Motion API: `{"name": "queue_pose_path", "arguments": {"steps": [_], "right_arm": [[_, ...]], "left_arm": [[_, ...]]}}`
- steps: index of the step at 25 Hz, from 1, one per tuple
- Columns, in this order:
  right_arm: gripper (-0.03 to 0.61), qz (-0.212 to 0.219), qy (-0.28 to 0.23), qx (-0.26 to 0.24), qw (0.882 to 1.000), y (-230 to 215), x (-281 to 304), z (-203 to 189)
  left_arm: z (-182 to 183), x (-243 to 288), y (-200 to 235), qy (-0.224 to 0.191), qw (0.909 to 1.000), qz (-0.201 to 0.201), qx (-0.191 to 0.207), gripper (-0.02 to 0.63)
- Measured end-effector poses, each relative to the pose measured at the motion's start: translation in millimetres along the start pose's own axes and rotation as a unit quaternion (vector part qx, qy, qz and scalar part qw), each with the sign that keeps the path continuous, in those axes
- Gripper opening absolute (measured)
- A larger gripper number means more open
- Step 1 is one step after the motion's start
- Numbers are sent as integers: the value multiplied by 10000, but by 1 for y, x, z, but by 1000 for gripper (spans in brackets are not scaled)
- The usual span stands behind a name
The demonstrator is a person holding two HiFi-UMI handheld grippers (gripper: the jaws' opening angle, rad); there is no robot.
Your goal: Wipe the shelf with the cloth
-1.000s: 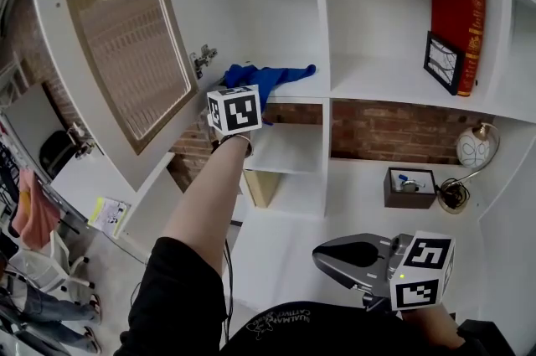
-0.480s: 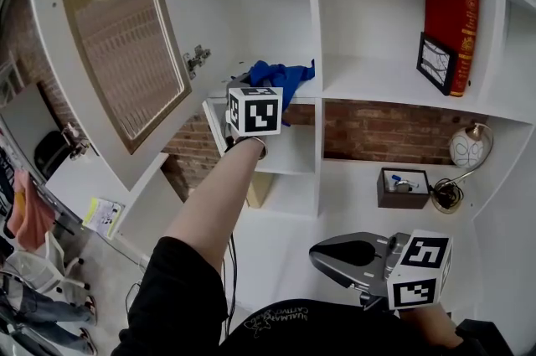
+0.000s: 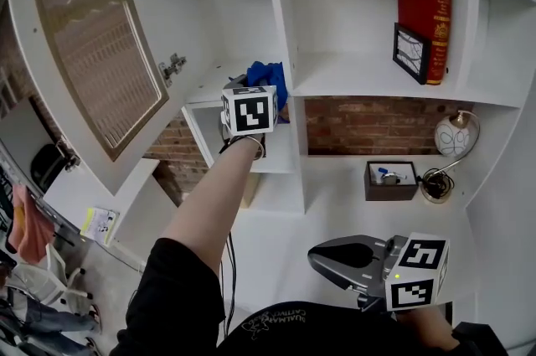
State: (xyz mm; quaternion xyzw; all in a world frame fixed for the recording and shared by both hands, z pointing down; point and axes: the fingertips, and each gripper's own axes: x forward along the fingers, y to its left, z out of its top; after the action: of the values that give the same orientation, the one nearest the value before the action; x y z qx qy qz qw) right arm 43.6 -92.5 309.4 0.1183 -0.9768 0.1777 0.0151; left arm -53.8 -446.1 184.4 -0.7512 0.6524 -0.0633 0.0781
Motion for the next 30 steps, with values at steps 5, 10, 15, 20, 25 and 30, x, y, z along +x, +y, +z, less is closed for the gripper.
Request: {"name": "queue_pose_path", "arguments": {"steps": [5,10,15,20,25,30], "right_arm": [[9,-89,-136,36,9999,-4,-32,-1],[9,-277,-206,-51,9994,-4,-63,-9],[9,-373,-306,394,9981,-18,-81,-13],[9,-253,-167,55,9995,-18,-61,-4],[9,-243,-401,264,9986,-38,-28,11],[9,-351,-497,119,9981,-50,15,36]], "left_arm": [[7,-1,-29,112,9998,-163,-49,52],[9,-9,-28,254,9988,-198,-360,57],[11,-12,-26,294,9977,-441,-413,58],[80,-22,2,-572,9927,-895,-565,60],[155,-25,20,-1837,9631,-1770,-861,61],[210,-22,16,-2572,9226,-2792,-690,61]]}}
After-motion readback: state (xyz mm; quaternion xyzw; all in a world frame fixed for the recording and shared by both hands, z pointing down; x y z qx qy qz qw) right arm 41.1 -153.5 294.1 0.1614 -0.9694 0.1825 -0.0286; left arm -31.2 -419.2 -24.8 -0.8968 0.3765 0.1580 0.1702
